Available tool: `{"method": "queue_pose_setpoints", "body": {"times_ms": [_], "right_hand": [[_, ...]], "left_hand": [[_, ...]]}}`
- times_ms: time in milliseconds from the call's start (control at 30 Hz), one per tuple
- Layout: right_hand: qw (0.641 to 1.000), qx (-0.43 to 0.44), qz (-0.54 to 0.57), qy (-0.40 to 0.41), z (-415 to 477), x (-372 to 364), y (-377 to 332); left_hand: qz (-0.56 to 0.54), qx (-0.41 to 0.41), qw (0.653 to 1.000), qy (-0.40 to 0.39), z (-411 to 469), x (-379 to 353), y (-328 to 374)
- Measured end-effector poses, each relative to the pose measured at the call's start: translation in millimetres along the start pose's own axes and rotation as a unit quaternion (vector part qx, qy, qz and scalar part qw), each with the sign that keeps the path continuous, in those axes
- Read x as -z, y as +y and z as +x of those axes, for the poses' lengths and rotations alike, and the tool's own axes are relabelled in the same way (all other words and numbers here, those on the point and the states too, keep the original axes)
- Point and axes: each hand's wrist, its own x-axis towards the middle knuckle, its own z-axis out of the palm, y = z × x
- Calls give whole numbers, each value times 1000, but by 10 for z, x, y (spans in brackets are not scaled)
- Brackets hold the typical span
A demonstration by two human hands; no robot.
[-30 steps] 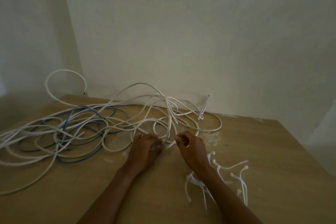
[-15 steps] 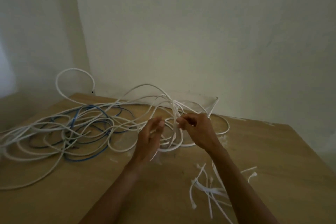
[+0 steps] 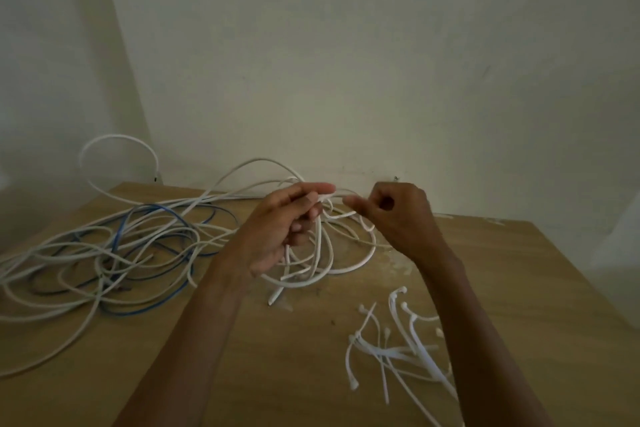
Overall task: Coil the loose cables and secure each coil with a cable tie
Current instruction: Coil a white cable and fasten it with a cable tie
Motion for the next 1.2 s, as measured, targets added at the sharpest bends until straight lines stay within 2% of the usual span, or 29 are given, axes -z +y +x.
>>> {"method": "queue_pose_setpoints", "body": {"times_ms": [33, 133, 167, 233, 300, 400, 500, 533, 600, 633, 700, 800, 900, 1000, 1100, 1200], "right_hand": [[1000, 3, -17, 17, 2, -13, 60], [995, 4, 22, -100, -13, -311, 261], [995, 5, 28, -93, -20, -405, 354], [999, -21, 23, -26, -9, -427, 636], [994, -98, 32, 40, -28, -254, 922], [981, -145, 82, 97, -56, 167, 1163], [968, -118, 214, 57, -85, 431, 1055], [949, -109, 292, 47, -76, 505, 1010], [876, -117, 463, 60, -50, 685, 895], [844, -125, 516, 78, -43, 800, 859], [820, -130, 543, 123, -64, 1008, 834], [853, -145, 481, 145, -77, 1045, 781], [847, -207, 462, 163, -2, 798, 623], [844, -255, 417, 221, 61, 611, 522], [846, -243, 412, 235, 75, 557, 516], [866, -213, 405, 200, 64, 569, 601]], "left_hand": [[-6, -8, 1000, -25, 5, -20, 40], [-76, -42, 992, -93, 119, -68, 105], [-120, -58, 986, -105, 175, -44, 119], [-227, -102, 961, -121, 269, 90, 191], [-314, -136, 932, -118, 300, 293, 276], [-348, -153, 923, -48, 341, 477, 272], [-291, -140, 945, 44, 453, 423, 105], [-261, -129, 954, 70, 489, 396, 58], [-200, -114, 968, 96, 524, 368, -2], [-166, -108, 976, 93, 523, 355, -11], [-68, -84, 992, 68, 492, 330, -31], [95, -44, 994, 16, 471, 246, -135], [160, -25, 987, -13, 470, 162, -251], [227, -54, 972, -41, 471, 166, -345], [275, -70, 959, -17, 488, 155, -355], [367, -109, 923, 46, 534, 92, -355]]}}
